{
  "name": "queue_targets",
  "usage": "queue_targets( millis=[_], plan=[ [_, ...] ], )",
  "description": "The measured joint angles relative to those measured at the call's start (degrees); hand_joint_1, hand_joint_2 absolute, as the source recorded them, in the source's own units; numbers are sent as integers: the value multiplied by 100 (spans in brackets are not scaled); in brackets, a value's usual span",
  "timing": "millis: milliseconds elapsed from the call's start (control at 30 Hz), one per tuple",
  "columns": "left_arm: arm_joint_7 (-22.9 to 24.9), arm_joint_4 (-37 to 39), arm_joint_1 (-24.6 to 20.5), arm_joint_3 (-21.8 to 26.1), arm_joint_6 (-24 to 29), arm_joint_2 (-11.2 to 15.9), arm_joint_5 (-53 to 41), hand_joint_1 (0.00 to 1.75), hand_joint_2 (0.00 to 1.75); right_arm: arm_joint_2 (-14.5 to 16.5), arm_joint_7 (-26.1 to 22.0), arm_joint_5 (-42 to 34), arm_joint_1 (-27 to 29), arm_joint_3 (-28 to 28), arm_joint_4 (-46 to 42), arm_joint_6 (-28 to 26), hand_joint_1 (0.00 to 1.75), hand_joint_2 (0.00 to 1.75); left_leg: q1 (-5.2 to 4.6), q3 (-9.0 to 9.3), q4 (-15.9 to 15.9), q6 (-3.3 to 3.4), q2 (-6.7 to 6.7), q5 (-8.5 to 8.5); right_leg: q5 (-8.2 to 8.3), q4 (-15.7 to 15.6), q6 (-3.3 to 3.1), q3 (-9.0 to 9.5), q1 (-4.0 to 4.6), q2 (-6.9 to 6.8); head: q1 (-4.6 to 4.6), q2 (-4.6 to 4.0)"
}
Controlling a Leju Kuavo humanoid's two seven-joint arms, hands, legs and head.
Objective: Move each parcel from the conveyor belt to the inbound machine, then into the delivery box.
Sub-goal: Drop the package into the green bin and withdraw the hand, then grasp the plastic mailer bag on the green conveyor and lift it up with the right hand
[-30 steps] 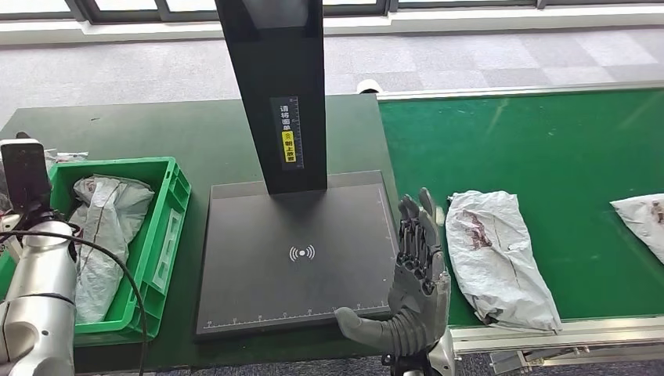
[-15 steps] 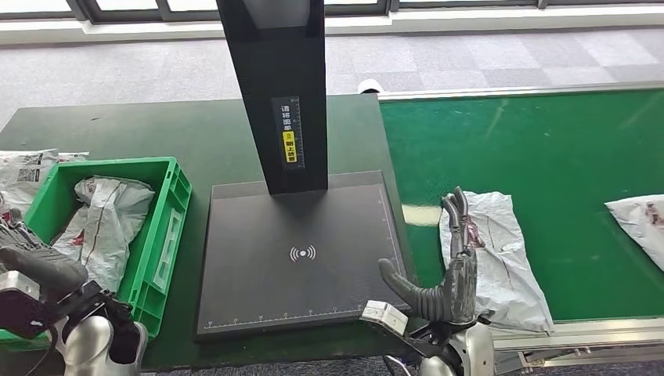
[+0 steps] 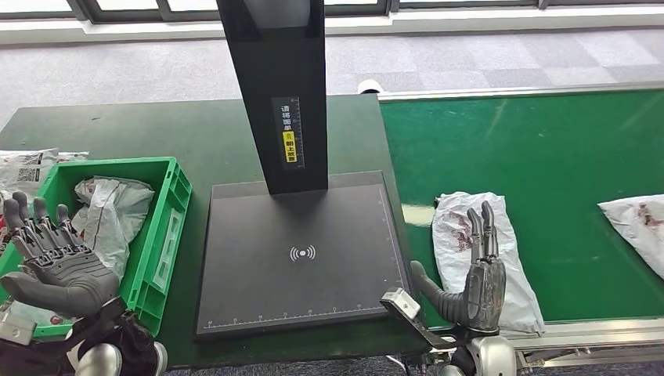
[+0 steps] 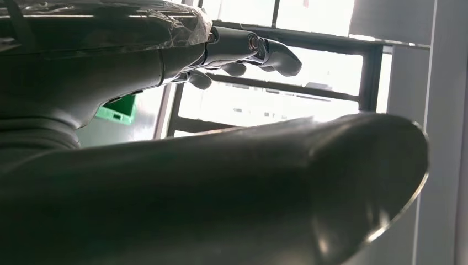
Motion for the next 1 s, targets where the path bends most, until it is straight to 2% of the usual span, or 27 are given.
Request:
queue_targets(
  millis=[267,500,800,1000],
  plan=[
    [-1,-159,75,1,-259,-180,41,0,0,-298,95,-399,-98,-704,619,661,0,175,-6,0,1,2,-2,-1,-1,-1,2,4,-6,-4,0,0],
    [0,-132,50,2,-579,-260,13,0,0,-427,141,-370,-332,-1237,1443,1025,0,175,-5,1,0,2,-2,-1,-1,-1,2,3,-4,-4,0,0],
    [1,-28,16,2,-583,-281,-43,0,0,-429,215,-208,-448,-1380,1824,1162,0,175,-5,1,0,1,-2,-1,-1,0,3,3,-4,-4,0,0],
    [1,77,-30,-31,-387,-279,-143,0,0,-375,288,-92,-600,-1380,2088,1349,0,175,-5,2,0,2,-2,-1,-2,-1,4,4,-5,-4,0,0]
  ],
)
